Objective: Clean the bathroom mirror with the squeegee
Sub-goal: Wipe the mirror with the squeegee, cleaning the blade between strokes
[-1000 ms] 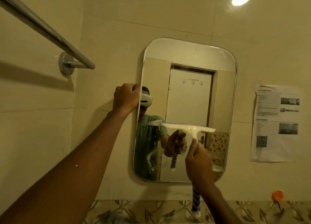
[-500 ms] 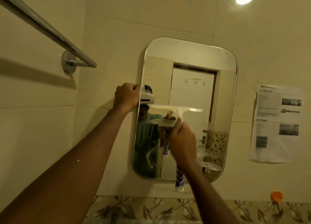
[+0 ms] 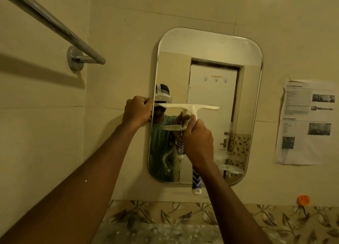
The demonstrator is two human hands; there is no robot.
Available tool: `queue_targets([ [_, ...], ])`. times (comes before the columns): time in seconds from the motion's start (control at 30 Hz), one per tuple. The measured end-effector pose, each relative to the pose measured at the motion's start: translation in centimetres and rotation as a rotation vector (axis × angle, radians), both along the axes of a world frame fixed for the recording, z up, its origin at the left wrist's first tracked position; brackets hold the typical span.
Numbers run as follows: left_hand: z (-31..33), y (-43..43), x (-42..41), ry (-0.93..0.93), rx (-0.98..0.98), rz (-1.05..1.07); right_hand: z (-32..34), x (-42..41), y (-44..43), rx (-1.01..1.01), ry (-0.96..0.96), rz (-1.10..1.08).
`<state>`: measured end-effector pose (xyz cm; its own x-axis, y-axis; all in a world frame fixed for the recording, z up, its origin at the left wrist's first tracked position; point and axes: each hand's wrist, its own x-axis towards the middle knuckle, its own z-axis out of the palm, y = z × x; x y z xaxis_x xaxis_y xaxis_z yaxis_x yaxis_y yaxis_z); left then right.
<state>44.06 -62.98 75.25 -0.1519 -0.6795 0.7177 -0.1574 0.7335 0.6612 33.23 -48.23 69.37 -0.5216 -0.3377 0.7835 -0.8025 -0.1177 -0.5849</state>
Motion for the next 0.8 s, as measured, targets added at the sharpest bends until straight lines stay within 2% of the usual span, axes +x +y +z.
queue_targets([
  [0.23, -0.4, -0.1, -0.2, 0.017, -0.036, 0.006, -10.8, 0.8, -0.5, 0.154, -0.105, -0.078],
  [0.33, -0.4, 0.2, -0.2, 0.017, -0.036, 0.011, -10.3, 1.4, 0.3, 0.135, -0.128, -0.047],
  [0.43, -0.4, 0.3, -0.2, 0.021, -0.020, 0.014, -6.5, 0.7, 1.3, 0.032, -0.105, 0.012],
  [0.6, -0.5, 0.2, -0.3, 0.023, -0.031, 0.031, -1.3, -1.6, 1.2, 0.013, -0.029, -0.057],
  [0.8, -0.9, -0.3, -0.5, 0.029, -0.057, 0.056, -9.7, -1.6, 2.1, 0.123, -0.081, -0.144],
])
